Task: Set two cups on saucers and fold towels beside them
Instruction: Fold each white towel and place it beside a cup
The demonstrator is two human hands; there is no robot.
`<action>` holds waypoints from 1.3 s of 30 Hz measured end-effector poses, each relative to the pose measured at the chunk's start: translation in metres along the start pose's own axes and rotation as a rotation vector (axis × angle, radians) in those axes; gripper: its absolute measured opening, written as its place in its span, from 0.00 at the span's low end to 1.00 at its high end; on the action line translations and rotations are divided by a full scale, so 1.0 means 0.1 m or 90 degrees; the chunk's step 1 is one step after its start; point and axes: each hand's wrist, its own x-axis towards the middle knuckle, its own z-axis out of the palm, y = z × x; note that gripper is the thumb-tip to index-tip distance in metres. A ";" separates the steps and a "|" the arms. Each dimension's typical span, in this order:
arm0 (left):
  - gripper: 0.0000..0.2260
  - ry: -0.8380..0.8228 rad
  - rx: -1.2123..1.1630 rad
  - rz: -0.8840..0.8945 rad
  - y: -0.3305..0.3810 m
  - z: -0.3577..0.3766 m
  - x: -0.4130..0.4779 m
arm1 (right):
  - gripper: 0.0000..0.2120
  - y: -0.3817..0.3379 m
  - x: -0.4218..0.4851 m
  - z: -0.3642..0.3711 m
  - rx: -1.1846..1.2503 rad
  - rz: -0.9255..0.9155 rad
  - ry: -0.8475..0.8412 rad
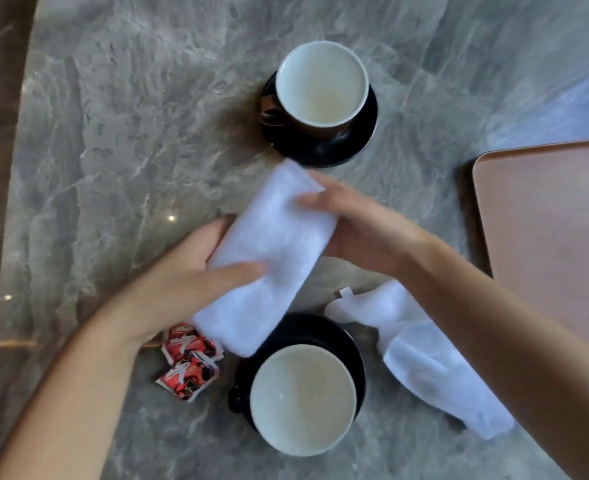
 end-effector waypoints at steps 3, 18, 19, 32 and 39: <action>0.16 0.015 -0.119 -0.008 0.14 0.41 0.39 | 0.28 0.03 -0.31 -0.40 0.044 -0.010 0.089; 0.19 0.198 -0.180 0.042 0.67 1.57 1.65 | 0.20 -0.38 -0.26 -1.25 -0.154 -0.234 0.576; 0.22 0.206 -0.142 0.044 0.67 1.59 1.65 | 0.22 -0.40 -0.16 -1.30 -0.188 -0.210 0.579; 0.32 -0.129 0.589 0.027 0.03 1.40 0.88 | 0.28 -0.19 0.04 -1.39 -0.464 -0.188 0.578; 0.16 -0.099 0.658 0.070 -0.20 1.42 0.71 | 0.25 -0.15 -0.19 -1.05 -0.528 -0.292 0.652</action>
